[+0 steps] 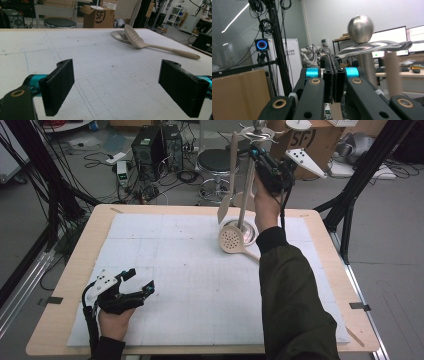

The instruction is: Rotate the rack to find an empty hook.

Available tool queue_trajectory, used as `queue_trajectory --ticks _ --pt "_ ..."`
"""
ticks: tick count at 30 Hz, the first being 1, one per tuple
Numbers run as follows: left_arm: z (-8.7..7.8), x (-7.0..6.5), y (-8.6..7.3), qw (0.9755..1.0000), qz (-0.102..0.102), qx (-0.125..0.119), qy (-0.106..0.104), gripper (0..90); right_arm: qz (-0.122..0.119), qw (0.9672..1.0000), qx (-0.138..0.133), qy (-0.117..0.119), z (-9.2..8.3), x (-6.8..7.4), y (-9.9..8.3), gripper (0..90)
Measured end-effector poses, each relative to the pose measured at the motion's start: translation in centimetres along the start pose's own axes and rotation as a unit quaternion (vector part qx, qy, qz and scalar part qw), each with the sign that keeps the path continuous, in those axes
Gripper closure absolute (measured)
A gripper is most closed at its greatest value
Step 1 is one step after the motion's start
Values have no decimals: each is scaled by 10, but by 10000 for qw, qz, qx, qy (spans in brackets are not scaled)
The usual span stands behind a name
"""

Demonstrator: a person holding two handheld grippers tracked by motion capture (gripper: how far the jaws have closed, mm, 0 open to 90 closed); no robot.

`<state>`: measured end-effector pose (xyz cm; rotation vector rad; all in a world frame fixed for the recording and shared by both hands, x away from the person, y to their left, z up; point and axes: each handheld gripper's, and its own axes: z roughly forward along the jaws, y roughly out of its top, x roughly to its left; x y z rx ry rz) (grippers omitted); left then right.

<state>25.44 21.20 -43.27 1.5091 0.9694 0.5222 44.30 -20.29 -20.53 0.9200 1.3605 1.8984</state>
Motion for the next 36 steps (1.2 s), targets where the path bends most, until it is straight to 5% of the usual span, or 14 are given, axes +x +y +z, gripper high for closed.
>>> queue_trajectory --ticks 11,23,36 --pt "0 1 0 10000 -19 -5 9 139 137 9998 104 32 19 4 -3 900" --pt "3 -5 1 10000 78 2 -38 139 118 9995 282 42 -16 -1 -12 896" --pt "7 -13 2 9997 220 45 -105 139 249 9974 670 117 -56 -3 -43 543"
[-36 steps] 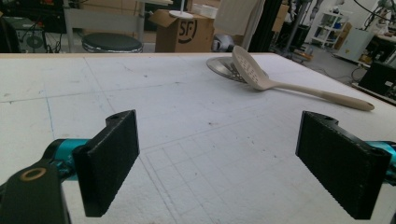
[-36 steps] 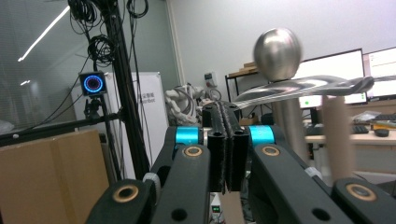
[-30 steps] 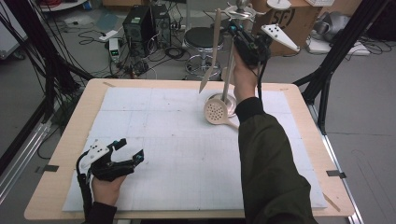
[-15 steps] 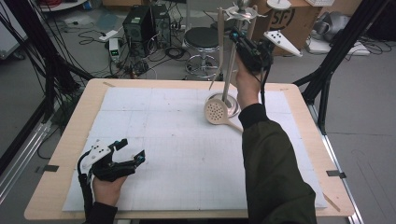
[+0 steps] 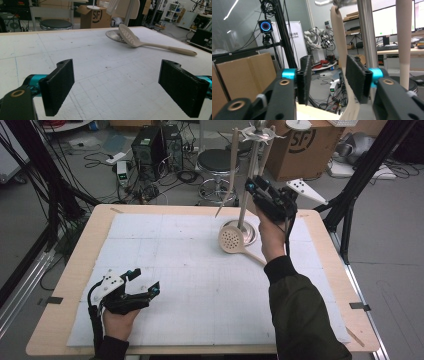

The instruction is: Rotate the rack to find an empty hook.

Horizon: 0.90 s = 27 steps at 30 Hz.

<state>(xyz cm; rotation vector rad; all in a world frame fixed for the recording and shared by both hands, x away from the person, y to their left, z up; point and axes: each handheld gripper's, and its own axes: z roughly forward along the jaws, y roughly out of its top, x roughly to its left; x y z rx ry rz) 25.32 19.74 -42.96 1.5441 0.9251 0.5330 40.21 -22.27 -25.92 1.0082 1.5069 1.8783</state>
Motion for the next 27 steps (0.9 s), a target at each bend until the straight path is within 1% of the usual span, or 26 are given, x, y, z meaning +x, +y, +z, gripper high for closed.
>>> queue_trajectory --ticks 2,4,9,12,14,16,19,24,27 --pt "0 -1 0 10000 4 -9 22 139 17 10000 84 -41 -4 -1 -6 491" --pt "1 -1 0 10000 24 8 16 139 66 9999 97 -44 -9 -3 -10 491" --pt "2 -3 0 10000 61 27 0 139 53 9998 155 -114 -18 -6 -17 468" --pt "1 -4 0 10000 63 28 6 139 -45 9996 257 -133 -23 -6 -22 458" --pt "1 -4 0 10000 62 19 4 139 -52 9994 326 -103 -26 -7 -26 463" --pt "1 -4 0 10000 64 21 0 139 -51 9991 406 -125 -29 -9 -30 464" --pt "1 -4 0 10000 73 32 -4 139 24 9986 501 -135 -32 -12 -38 470" --pt "2 -4 0 10000 55 19 5 139 140 9970 693 -320 -37 -20 -54 472" --pt "2 -4 -1 10000 64 36 -3 139 223 9959 792 -377 -40 -26 -64 471"
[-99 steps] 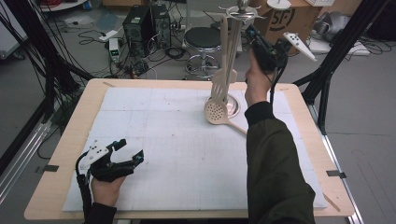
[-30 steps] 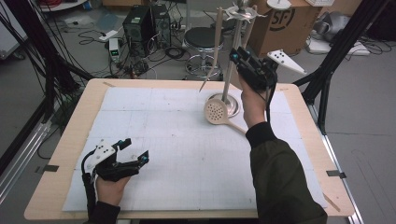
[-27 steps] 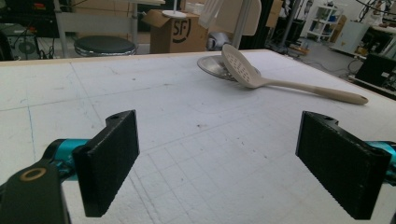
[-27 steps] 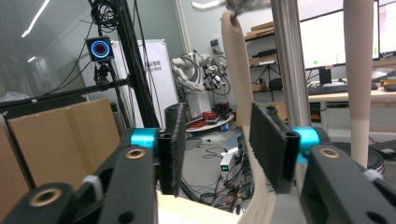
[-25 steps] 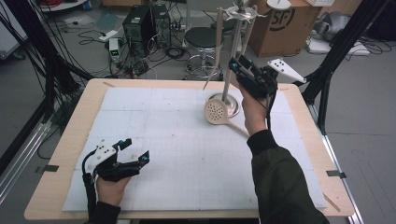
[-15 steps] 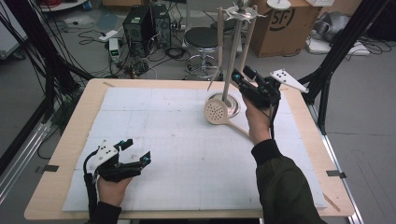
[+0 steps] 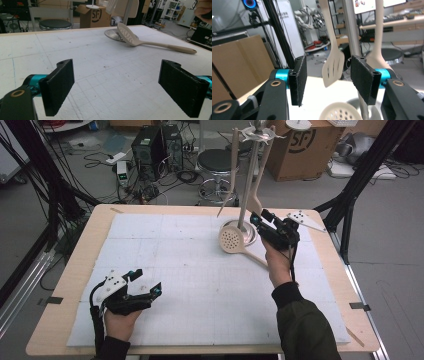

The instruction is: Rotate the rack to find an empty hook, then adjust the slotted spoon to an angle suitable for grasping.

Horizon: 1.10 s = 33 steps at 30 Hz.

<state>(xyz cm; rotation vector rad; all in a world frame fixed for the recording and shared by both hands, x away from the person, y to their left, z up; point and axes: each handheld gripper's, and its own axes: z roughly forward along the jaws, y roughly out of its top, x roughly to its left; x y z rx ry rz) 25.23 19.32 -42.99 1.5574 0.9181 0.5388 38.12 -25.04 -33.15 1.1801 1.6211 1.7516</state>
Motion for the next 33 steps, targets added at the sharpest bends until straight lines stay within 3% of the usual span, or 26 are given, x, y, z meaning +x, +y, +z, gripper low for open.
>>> queue_trajectory --ticks 13,26,29,33 --pt "1 0 0 10000 -4 -1 -3 139 193 9992 286 -222 -7 -20 -24 463" --pt "2 0 0 10000 6 21 -30 139 512 9948 789 -396 -1 -36 -44 457" --pt "3 0 0 10000 -2 23 -35 139 658 9926 906 -465 3 -41 -49 479" --pt "3 -1 0 10000 15 34 -45 139 962 9861 1189 -650 11 -51 -59 607"
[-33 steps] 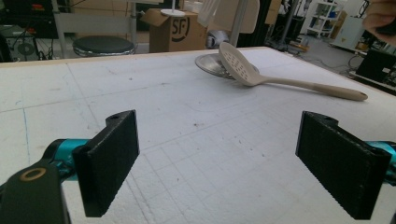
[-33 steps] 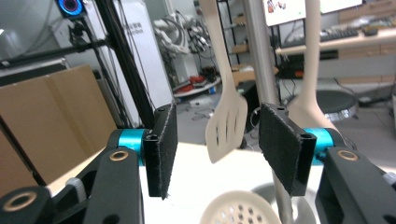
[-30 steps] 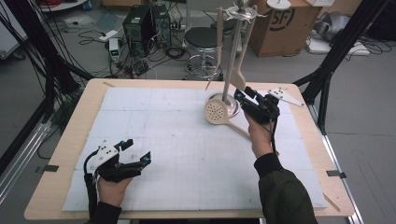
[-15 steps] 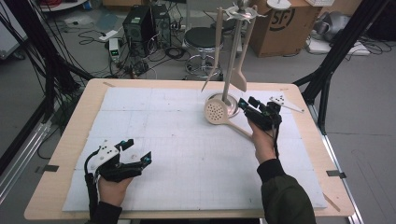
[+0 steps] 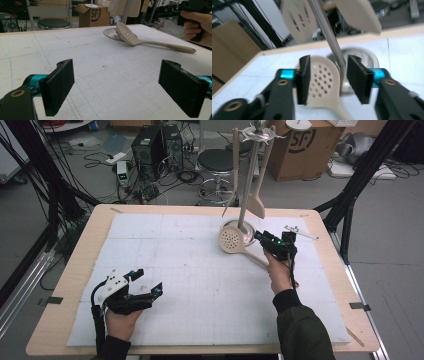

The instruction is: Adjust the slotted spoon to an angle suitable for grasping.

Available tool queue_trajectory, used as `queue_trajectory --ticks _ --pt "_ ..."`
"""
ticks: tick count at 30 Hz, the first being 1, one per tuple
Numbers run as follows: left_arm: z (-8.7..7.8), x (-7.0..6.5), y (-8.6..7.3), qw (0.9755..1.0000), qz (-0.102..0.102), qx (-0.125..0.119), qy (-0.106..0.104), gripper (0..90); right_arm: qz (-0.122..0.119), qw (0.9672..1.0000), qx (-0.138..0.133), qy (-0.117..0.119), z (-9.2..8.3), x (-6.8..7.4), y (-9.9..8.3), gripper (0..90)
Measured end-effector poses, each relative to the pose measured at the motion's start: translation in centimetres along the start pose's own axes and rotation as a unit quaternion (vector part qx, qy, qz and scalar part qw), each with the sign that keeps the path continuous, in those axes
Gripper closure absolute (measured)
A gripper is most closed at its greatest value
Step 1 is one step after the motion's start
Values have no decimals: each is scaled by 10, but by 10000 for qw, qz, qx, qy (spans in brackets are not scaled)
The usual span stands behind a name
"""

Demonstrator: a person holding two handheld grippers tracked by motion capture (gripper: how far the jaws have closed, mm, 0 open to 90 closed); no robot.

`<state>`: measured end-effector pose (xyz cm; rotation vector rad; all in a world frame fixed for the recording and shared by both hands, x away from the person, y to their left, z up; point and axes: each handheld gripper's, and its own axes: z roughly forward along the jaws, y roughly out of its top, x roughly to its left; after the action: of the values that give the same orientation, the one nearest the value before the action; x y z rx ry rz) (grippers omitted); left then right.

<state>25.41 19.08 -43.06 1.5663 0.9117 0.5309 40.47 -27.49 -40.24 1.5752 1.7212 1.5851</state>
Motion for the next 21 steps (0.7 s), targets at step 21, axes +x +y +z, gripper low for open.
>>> queue_trajectory --ticks 21 --pt "3 2 0 10000 -31 -28 -7 139 688 9897 1251 -37 41 -19 -5 898"
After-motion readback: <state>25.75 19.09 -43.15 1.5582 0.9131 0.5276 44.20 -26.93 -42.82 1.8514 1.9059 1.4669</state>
